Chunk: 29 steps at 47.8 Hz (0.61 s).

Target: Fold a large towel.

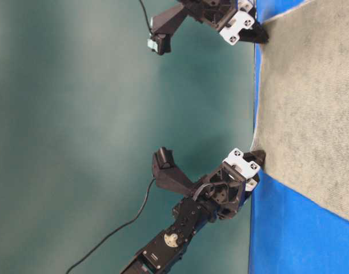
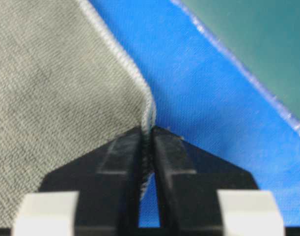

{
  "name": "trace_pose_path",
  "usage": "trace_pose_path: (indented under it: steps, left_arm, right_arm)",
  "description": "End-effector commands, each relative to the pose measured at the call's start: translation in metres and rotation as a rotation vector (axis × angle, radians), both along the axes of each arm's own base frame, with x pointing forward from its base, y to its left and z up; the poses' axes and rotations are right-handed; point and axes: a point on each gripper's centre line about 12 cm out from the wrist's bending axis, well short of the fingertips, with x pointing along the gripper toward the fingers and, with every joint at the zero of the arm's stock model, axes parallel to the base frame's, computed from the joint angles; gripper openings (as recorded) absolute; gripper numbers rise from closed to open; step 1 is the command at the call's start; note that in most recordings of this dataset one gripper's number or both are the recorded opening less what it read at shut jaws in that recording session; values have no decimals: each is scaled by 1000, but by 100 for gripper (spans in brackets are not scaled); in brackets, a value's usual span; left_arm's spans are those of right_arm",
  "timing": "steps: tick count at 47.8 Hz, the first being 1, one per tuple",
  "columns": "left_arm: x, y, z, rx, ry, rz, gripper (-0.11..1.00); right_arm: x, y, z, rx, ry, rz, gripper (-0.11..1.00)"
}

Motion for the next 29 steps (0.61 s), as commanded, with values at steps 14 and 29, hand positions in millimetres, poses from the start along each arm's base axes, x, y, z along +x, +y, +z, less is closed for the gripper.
trace_pose_path:
  steps: [14,29]
  left_arm:
    - [-10,-3,71,62,-56,-14,4]
    - [-37,20,125,182,-98,9,4]
  right_arm:
    - [6,-4,44,-87,-95,0,4]
    - [18,-25,110,-225,-168,3,4]
